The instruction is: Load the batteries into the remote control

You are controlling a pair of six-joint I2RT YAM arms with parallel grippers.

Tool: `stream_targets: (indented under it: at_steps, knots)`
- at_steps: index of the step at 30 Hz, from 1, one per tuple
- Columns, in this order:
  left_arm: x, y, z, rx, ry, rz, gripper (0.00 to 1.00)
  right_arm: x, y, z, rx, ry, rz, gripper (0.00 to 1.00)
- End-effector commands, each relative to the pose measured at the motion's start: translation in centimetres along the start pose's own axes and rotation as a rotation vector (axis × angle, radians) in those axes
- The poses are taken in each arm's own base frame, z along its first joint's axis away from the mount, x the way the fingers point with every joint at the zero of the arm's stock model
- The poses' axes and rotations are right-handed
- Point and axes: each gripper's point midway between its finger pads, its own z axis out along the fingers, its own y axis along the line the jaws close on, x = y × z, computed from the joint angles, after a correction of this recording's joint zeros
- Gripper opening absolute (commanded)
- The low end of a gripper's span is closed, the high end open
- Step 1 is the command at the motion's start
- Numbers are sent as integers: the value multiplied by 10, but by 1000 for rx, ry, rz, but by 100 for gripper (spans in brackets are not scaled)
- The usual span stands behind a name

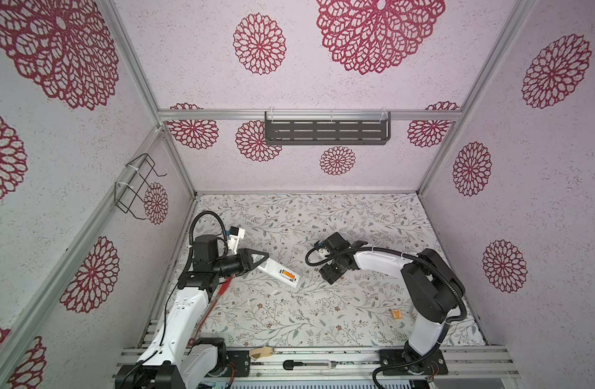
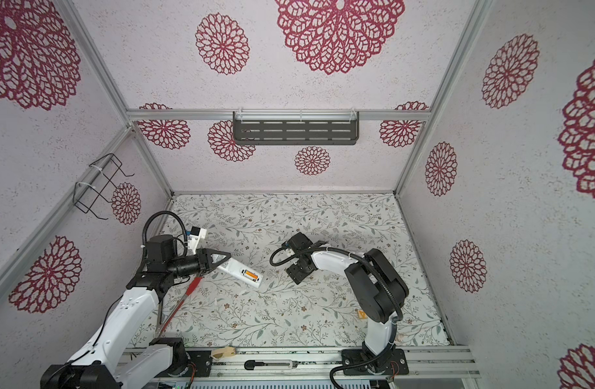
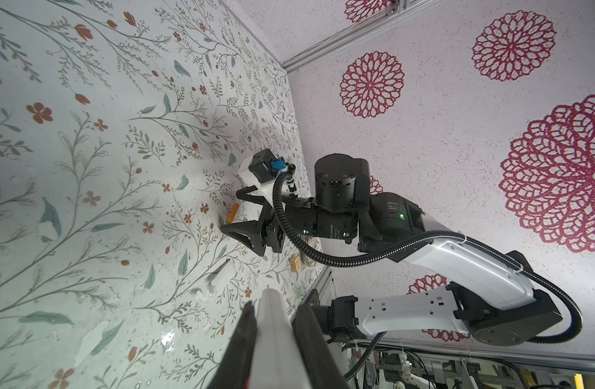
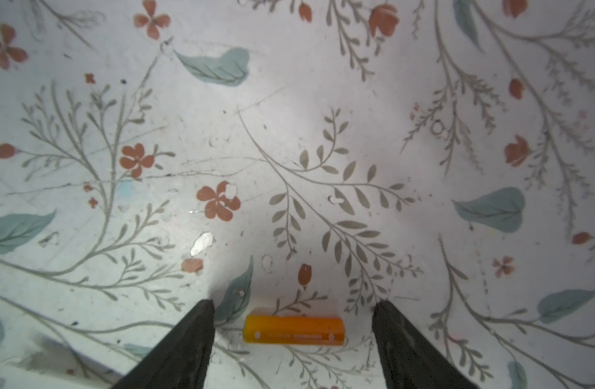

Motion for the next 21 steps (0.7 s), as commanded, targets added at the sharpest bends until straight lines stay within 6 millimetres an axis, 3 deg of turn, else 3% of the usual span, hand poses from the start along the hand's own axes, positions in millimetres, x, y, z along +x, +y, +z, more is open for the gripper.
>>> stream_targets:
  at_steps: [1, 7, 11, 15, 21]
  knots:
    - [-2, -3, 0, 19, -2, 26, 1, -2, 8, -22, -50, -27, 180, 79]
    - [-1, -4, 1, 29, 9, 15, 1, 13, 5, -33, -28, -75, 603, 80]
    - [-1, -5, 0, 31, 6, 21, 1, 32, 3, -36, 7, -112, 796, 80]
    - [-1, -6, -1, 32, 4, 24, 1, 38, 10, -27, 15, -45, 890, 79]
    - [-1, -9, -2, 33, -2, 35, 2, 24, 21, -12, -8, -12, 963, 78]
